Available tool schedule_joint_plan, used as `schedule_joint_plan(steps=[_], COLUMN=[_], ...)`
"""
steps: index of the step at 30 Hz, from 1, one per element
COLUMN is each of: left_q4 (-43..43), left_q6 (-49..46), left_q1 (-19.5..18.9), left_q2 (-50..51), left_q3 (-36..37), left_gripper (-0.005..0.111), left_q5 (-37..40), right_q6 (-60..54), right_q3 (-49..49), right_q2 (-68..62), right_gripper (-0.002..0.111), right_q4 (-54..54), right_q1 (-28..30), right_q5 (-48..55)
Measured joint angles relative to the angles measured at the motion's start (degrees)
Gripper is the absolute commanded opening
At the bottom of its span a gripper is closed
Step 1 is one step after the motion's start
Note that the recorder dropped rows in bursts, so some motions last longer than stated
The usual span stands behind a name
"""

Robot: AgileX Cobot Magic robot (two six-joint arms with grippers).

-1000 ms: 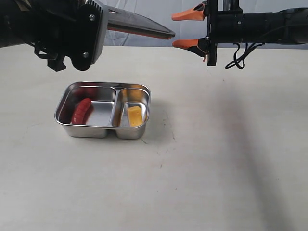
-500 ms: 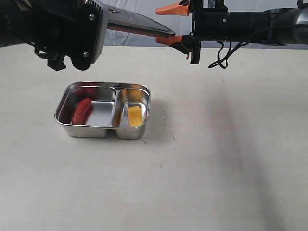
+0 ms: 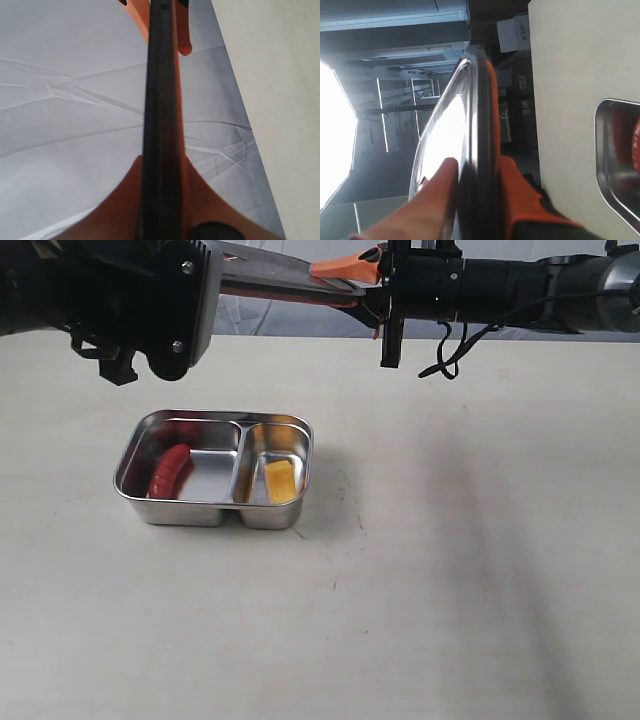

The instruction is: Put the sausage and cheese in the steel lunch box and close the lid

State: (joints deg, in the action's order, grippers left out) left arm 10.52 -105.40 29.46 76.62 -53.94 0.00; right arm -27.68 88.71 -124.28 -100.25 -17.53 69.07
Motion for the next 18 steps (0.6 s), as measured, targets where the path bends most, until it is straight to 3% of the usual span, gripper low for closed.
schedule_joint_plan(steps=[13,18], left_q4=[5.1,8.4], left_q6=[0.1,0.0], left_q1=[0.0,0.0], left_q2=[0.0,0.0], left_q3=[0.0,0.0], left_gripper=[0.001,0.026], left_q5=[0.5,0.7], right_q6=[-2.1,-2.7], right_q3=[0.0,0.0], right_q2=[0.0,0.0], right_gripper=[-0.001,-0.001], right_q4=[-0.6,-0.7], right_q1=[0.0,0.0], right_q5=[0.0,0.0])
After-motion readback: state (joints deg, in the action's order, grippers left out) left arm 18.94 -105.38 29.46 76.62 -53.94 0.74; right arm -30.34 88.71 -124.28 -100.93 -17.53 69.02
